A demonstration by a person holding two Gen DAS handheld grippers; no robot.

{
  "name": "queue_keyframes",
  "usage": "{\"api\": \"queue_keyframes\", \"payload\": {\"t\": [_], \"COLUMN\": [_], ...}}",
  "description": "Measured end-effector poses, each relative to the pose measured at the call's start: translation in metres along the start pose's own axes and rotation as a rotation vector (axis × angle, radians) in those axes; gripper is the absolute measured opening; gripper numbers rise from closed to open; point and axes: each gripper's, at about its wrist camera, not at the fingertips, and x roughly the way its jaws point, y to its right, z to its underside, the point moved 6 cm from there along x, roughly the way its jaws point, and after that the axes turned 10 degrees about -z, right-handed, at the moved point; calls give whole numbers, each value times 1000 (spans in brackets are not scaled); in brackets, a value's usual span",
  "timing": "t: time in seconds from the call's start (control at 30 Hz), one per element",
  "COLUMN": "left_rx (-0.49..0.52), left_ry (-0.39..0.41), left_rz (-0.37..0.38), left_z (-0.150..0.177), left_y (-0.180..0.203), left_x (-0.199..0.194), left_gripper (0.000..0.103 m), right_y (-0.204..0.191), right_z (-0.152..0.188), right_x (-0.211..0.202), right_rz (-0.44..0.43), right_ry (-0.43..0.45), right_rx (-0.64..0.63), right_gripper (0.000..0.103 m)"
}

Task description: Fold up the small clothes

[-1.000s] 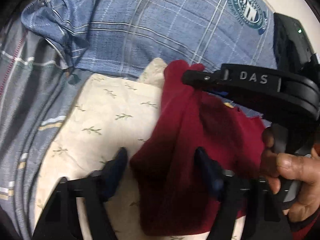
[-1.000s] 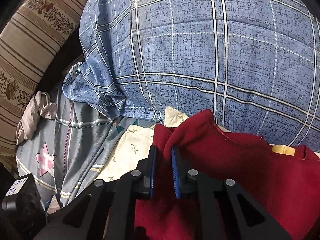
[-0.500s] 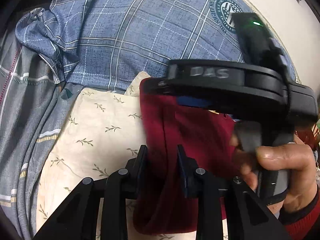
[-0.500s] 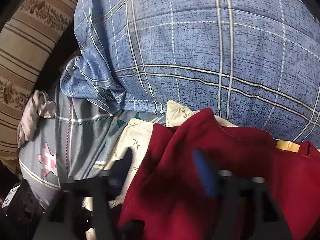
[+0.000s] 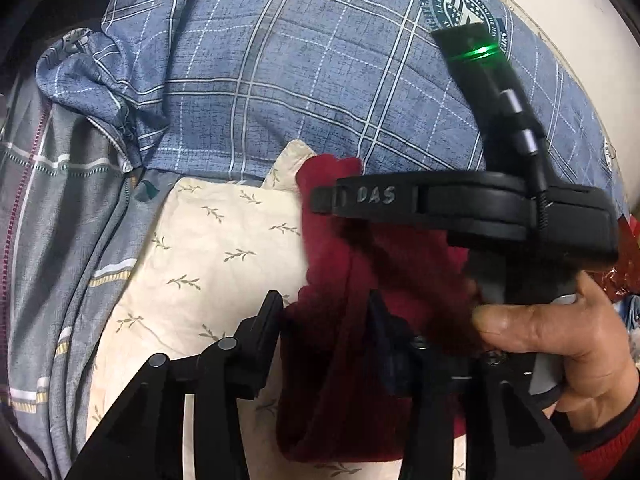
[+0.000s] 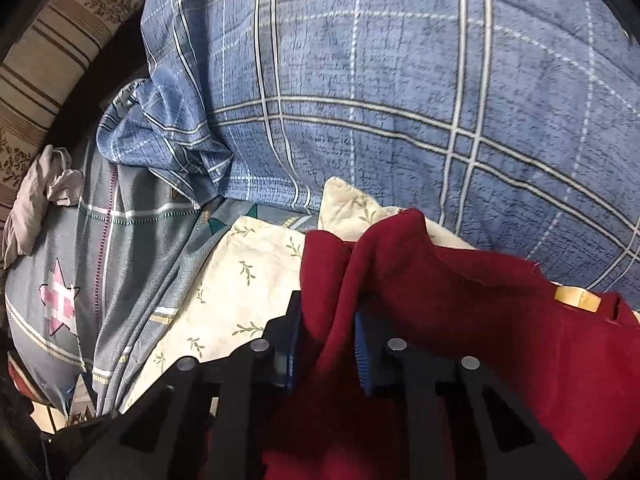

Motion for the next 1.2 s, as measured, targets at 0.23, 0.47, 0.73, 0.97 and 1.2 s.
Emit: {"api": "queue_keyframes", "payload": {"t": [0.23,0.47,0.73,0.97,1.2], "left_rx": [-3,4,20,-27,-8], "left_ry": [-7,-18,-34,-90,-80], "left_rz": [-31,-40,-35,50,39], "left_z": [1,2,3,5,4], "left_y": [-3,-3,-1,-1,0], "left_x": [0,1,6,11,9], "left_gripper": [58,64,67,42,34], "right_y": [-2,1,2,5,5], "right_z": [-1,-3,-8,-8,-6], "right_x": [-7,-13,-28,-33,-32], "right_rz": [-1,-26,-53,-62,-47], "right_ry": [20,37,73,87,86], "right_rx": [-5,22,36,41,46], "right_gripper": [21,21,18,18,18]}}
